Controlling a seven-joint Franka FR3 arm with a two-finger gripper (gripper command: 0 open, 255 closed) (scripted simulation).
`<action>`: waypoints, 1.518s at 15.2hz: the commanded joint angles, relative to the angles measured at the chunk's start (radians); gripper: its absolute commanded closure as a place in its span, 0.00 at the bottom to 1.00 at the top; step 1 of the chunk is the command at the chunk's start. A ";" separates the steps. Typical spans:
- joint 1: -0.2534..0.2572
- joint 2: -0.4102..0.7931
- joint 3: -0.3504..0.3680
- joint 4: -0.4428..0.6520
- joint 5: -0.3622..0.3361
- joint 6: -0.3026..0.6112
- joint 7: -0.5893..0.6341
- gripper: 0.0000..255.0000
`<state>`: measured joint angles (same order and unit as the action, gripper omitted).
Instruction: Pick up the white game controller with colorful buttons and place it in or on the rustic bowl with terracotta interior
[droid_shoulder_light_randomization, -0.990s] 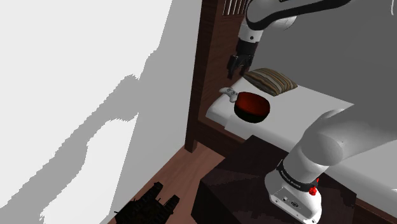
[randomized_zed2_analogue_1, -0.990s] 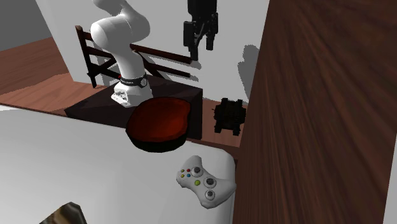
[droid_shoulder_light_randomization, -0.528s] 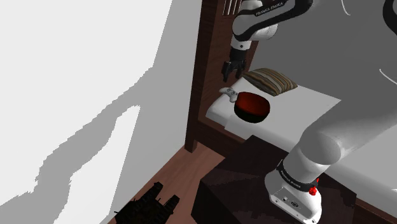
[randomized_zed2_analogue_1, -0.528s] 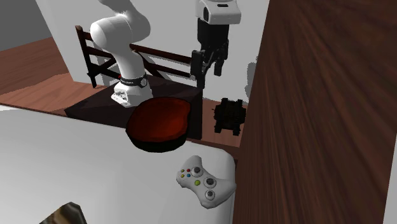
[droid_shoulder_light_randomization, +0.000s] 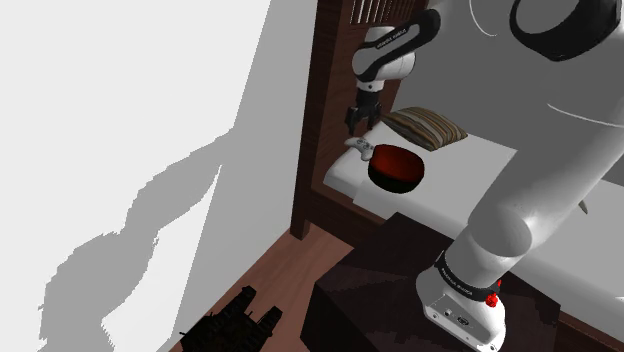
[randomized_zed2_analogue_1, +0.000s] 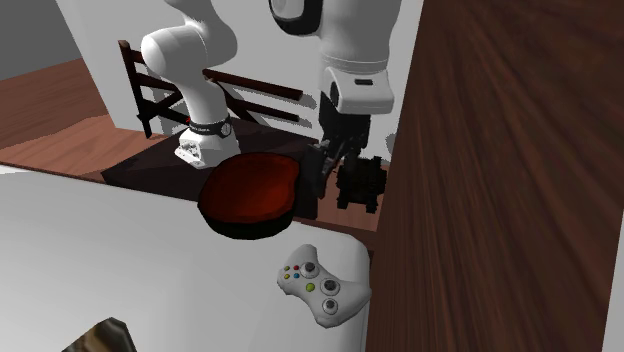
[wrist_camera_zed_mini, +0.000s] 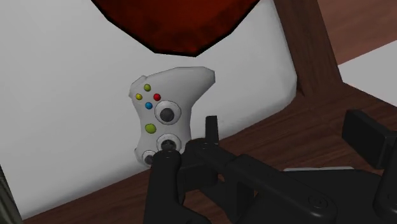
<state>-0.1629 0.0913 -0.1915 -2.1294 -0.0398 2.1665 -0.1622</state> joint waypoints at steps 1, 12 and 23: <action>-0.017 0.080 -0.014 0.062 0.003 0.012 -0.014 0.00; -0.095 0.407 -0.037 0.330 0.024 0.047 -0.036 0.00; -0.112 0.447 -0.023 0.312 0.025 0.106 -0.037 0.00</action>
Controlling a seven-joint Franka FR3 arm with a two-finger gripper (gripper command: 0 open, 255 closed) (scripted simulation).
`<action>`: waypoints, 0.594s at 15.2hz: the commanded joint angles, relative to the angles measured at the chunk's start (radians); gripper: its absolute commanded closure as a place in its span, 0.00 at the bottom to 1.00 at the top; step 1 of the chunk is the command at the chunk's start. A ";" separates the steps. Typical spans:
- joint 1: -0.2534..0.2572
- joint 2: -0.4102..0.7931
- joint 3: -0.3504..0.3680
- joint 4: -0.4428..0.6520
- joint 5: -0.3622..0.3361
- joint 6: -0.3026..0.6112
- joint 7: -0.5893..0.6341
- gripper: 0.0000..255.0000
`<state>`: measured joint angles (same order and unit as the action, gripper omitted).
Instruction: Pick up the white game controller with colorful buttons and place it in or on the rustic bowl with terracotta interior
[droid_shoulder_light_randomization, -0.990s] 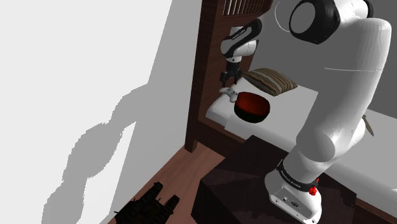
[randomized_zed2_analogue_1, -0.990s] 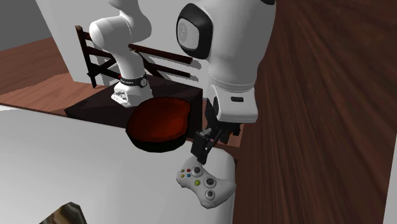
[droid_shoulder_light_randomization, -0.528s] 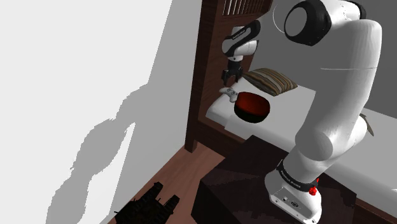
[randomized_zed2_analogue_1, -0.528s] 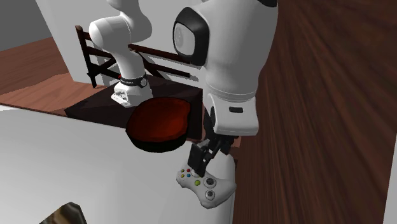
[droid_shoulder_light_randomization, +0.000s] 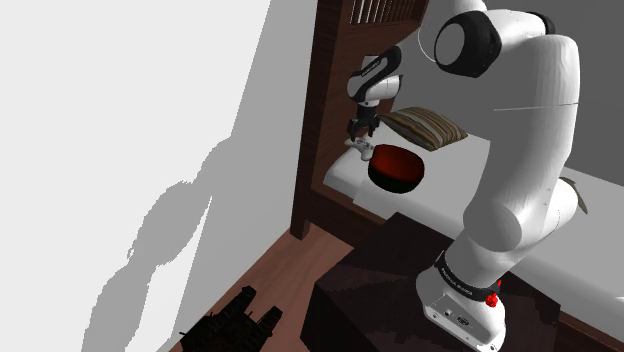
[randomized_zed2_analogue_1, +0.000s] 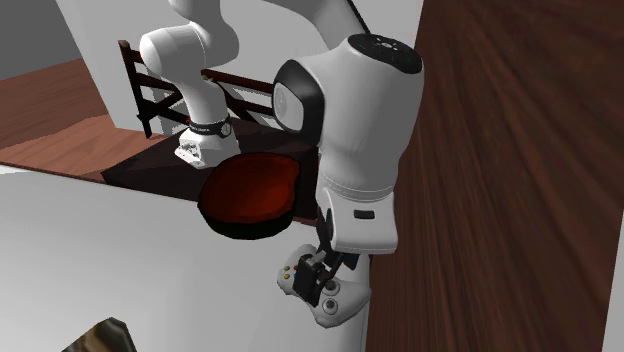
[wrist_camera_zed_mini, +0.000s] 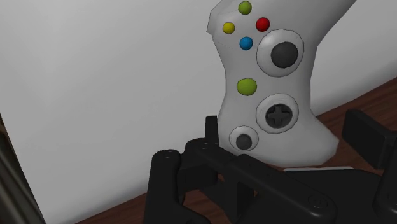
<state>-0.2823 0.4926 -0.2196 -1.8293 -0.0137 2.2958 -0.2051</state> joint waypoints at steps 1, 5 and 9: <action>0.006 0.046 0.006 0.012 -0.002 -0.023 0.007 0.00; 0.012 0.047 0.008 -0.004 -0.002 -0.006 0.016 1.00; 0.011 0.057 0.009 -0.001 0.000 0.001 0.016 1.00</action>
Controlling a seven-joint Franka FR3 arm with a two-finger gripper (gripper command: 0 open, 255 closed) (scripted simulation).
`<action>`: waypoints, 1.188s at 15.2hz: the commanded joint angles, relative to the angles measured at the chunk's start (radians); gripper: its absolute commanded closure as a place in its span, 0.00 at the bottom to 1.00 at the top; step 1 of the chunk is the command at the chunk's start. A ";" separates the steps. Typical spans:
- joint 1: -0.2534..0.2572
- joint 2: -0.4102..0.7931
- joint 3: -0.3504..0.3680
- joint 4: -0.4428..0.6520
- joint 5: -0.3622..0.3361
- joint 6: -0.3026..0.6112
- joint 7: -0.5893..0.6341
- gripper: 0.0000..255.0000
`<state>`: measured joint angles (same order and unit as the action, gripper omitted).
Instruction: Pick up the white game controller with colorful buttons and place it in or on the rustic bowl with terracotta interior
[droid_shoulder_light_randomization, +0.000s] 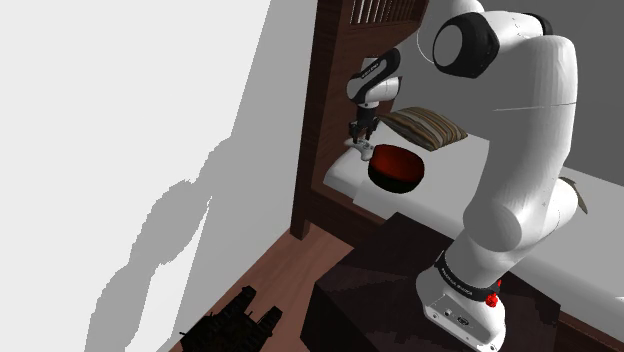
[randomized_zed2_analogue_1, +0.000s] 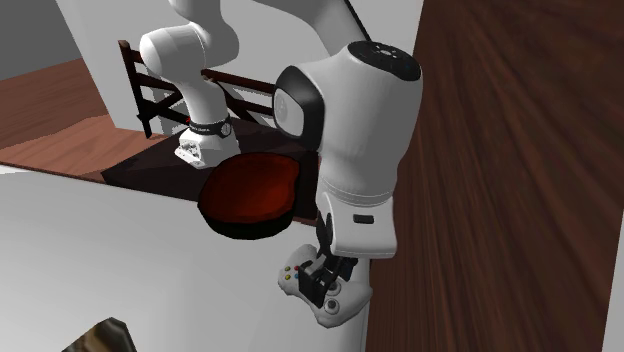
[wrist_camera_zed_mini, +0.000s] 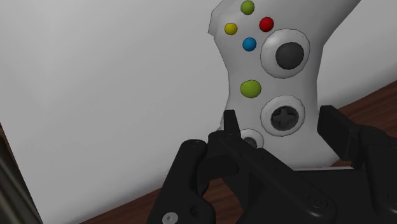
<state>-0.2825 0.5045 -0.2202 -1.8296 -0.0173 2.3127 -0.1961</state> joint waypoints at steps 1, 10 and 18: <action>0.000 0.052 0.008 0.013 0.006 -0.021 -0.008 1.00; 0.010 -0.025 0.002 0.024 -0.009 -0.110 -0.002 1.00; 0.047 0.203 -0.040 0.389 -0.086 -0.513 0.130 0.00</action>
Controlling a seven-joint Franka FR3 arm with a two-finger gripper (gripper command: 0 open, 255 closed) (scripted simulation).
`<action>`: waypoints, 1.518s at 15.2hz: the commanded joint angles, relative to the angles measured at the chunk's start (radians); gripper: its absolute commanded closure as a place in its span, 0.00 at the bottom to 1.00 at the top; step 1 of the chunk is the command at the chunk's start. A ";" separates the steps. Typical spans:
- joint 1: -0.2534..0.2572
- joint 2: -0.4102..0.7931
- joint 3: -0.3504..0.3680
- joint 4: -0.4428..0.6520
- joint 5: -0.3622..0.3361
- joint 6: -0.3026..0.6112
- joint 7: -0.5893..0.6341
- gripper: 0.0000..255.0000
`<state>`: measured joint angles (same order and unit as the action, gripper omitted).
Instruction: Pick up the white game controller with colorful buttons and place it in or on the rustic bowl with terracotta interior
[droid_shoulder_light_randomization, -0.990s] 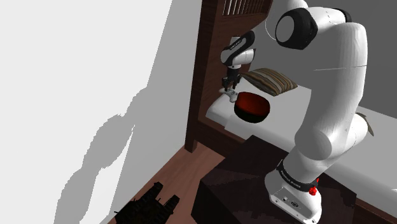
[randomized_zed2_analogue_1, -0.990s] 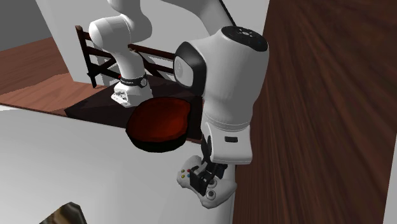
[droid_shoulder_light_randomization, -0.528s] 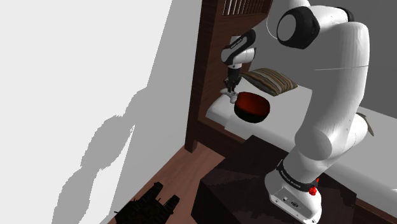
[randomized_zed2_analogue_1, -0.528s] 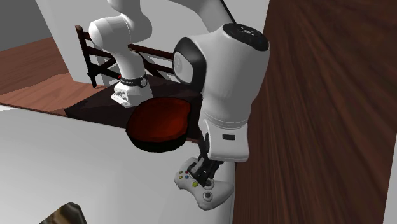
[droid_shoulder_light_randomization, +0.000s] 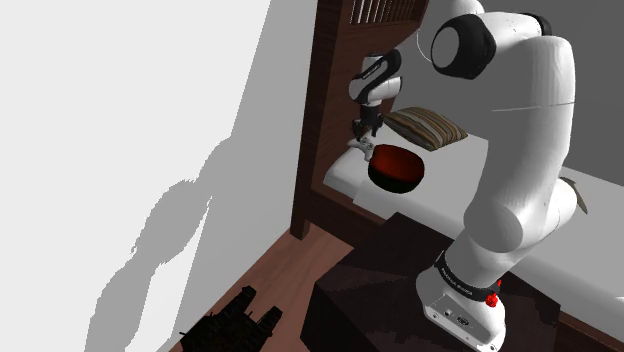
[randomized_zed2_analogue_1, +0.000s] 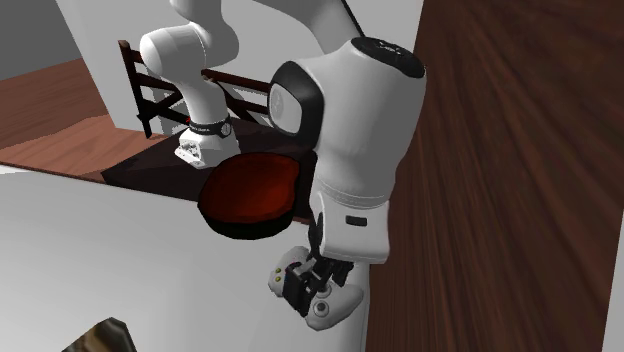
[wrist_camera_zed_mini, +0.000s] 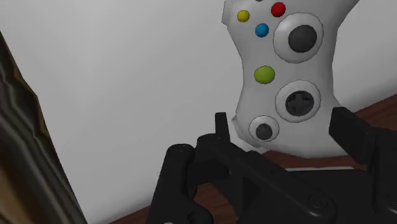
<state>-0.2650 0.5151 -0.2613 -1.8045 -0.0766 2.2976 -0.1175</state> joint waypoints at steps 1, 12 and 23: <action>0.033 0.194 -0.005 0.351 -0.024 -0.485 0.050 0.00; 0.062 0.209 -0.051 0.276 0.005 -0.399 0.034 0.00; 0.123 0.139 -0.084 0.075 -0.025 -0.281 0.086 1.00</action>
<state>-0.1978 0.5976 -0.3753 -1.7587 -0.1021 2.5383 -0.0247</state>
